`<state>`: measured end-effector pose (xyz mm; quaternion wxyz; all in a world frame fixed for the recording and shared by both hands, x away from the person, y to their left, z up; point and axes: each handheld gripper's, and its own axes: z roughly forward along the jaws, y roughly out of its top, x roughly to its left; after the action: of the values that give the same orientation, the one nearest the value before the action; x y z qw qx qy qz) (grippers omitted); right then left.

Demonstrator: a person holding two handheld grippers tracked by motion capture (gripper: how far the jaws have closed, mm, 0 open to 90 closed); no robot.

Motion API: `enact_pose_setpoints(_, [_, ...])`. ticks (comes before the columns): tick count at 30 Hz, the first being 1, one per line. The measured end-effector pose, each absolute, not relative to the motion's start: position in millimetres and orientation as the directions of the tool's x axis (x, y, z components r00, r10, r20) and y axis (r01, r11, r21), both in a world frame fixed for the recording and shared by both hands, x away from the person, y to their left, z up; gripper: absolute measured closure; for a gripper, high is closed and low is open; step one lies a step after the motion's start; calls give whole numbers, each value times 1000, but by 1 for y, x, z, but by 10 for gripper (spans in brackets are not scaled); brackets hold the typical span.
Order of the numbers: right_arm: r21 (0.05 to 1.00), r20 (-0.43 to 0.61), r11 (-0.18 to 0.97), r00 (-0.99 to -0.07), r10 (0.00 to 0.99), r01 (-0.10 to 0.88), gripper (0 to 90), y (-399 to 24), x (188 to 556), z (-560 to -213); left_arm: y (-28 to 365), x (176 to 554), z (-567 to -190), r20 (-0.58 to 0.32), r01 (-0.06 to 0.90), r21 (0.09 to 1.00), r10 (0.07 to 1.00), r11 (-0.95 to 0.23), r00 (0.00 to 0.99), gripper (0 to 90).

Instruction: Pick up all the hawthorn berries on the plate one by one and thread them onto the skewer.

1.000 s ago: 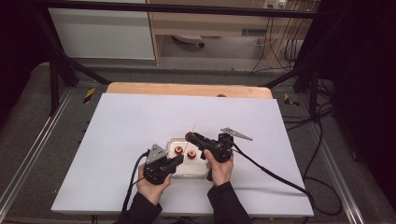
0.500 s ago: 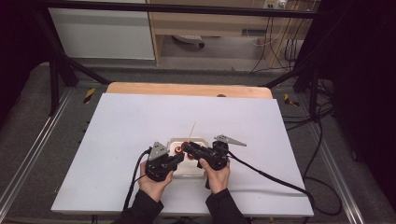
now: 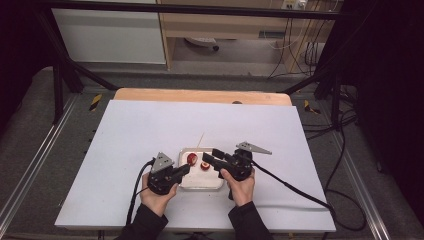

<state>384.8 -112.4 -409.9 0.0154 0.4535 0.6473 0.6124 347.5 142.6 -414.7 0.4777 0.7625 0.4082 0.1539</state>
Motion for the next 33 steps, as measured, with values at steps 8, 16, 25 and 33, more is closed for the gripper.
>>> enact_pose_setpoints(8, [801, 414, 60, -624, 663, 596, 172, -124, 392, -411, 163, 341, -419, -125, 475, 837, 750, -272, 649, 880])
enact_pose_setpoints(16, [757, 331, 223, -656, 678, 614, 105, -126, 395, -415, 188, 332, -428, -93, 478, 814, 738, -329, 668, 880])
enact_pose_setpoints(25, [678, 231, 406, -702, 673, 613, 96, -114, 407, -404, 209, 327, -436, -93, 495, 792, 731, -357, 676, 879])
enact_pose_setpoints(33, [593, 153, 547, -749, 645, 591, 138, -94, 422, -391, 211, 326, -438, -89, 491, 791, 724, -366, 684, 878])
